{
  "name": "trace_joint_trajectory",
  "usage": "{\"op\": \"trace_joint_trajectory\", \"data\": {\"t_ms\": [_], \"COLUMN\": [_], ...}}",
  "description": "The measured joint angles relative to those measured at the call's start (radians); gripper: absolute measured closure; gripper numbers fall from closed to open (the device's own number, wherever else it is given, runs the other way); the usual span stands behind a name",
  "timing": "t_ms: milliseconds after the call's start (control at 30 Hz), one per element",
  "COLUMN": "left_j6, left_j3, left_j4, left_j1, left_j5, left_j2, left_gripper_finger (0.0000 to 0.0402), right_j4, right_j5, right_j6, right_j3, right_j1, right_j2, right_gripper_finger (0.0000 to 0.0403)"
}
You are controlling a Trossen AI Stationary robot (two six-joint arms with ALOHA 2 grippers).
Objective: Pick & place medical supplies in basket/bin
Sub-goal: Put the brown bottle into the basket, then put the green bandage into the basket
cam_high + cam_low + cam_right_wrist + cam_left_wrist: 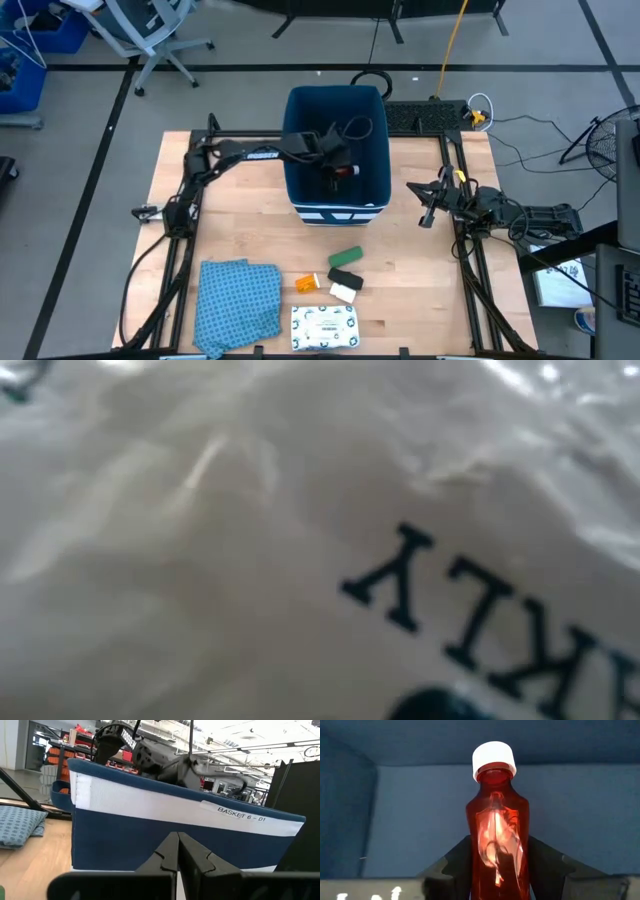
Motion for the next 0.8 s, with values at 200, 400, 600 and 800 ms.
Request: {"op": "trace_joint_trajectory", "data": {"t_ms": [200,400,600,800], "left_j6": [0.022,0.024,0.025,0.056], "left_j3": [0.000,-0.001,-0.001,0.030], "left_j4": [-0.020,-0.046,-0.030,-0.092], "left_j1": [-0.006,-0.006,-0.007,-0.032], "left_j5": [0.049,0.084,0.059,0.008], "left_j2": [0.030,0.046,0.034,-0.039], "left_gripper_finger": [0.0245,0.0245,0.0206,0.0122], "right_j4": [0.000,0.000,0.002,0.006], "right_j5": [0.000,0.000,0.000,0.000], "right_j6": [0.003,0.002,0.000,-0.008], "right_j3": [0.000,0.000,0.000,0.000], "right_j1": [0.000,0.000,0.000,0.000], "right_j2": [0.000,0.000,0.000,0.000], "right_gripper_finger": [0.0403,0.0403,0.0403,0.0403]}}
